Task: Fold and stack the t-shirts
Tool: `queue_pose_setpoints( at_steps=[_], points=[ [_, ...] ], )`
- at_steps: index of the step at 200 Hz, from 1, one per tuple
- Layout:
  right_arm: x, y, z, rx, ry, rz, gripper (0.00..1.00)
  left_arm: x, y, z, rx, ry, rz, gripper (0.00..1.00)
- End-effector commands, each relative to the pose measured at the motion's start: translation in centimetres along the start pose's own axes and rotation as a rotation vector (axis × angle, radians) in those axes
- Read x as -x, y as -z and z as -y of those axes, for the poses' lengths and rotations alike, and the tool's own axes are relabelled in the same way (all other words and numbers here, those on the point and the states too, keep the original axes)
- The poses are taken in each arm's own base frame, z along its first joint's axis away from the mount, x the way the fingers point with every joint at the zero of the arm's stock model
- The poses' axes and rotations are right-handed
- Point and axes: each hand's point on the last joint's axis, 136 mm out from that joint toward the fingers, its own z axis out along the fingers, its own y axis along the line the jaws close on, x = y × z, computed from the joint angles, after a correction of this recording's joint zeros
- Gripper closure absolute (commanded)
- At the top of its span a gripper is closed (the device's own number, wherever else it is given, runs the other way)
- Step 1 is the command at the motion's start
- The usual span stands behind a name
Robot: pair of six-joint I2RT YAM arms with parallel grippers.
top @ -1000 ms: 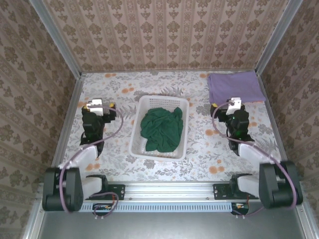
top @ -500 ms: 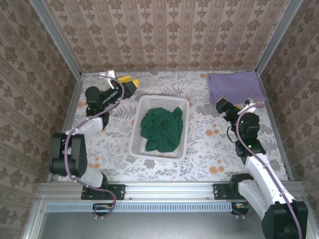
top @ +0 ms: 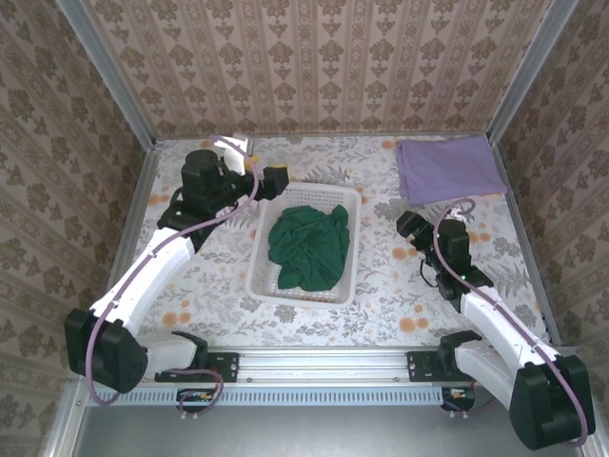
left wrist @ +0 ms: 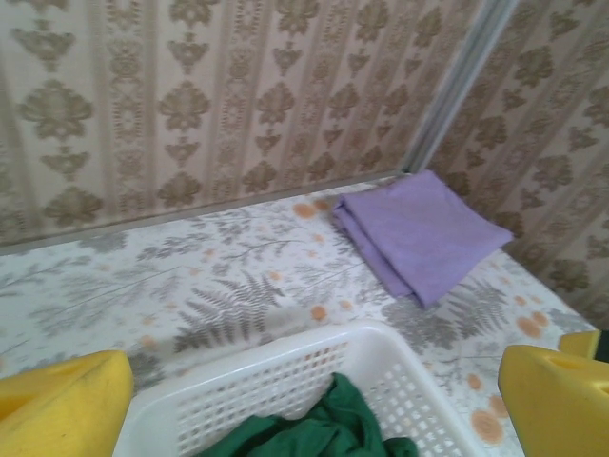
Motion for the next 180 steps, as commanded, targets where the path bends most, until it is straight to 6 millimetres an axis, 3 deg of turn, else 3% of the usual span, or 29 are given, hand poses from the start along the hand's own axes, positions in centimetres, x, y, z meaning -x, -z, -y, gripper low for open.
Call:
queue_pose_setpoints(
  at_steps=[1,21,41,75,101,126,154,165,180],
  points=[
    [0.4,-0.1,-0.4,-0.042,0.068,-0.003,0.07,-4.8,0.6,-2.9,0.096,0.097,-0.178,0.00],
    [0.1,-0.3,-1.1,-0.041,0.103,-0.024,0.07,-5.4,0.8,-6.0,0.022,0.418,-0.143,0.00],
    [-0.2,-0.6,-1.2,-0.053,0.116,-0.041,0.07,-8.8,0.9,-9.2,0.212,0.447,-0.305,0.00],
    [-0.7,-1.1,-1.1,-0.075,0.118,-0.079,0.06,-14.4,-1.9,-7.1,0.310,0.245,-0.654,0.04],
    [-0.9,-1.1,-0.9,-0.085,0.116,-0.090,0.06,-17.7,-2.6,-8.3,0.402,0.214,-0.802,0.17],
    [-1.0,-1.1,-0.9,-0.085,0.115,-0.092,0.06,-18.5,-2.4,-9.6,0.496,0.157,-0.862,0.25],
    [-1.3,-1.3,-1.0,-0.083,0.114,-0.107,0.06,-18.2,-1.7,-10.6,0.561,0.109,-0.881,0.31],
    [-1.4,-1.4,-1.0,-0.082,0.112,-0.116,0.06,-18.2,-1.9,-10.7,0.542,0.121,-0.878,0.42],
    [-1.6,-1.5,-1.1,-0.082,0.110,-0.125,0.06,-18.4,-2.2,-11.0,0.501,0.168,-0.887,0.63]
  ],
)
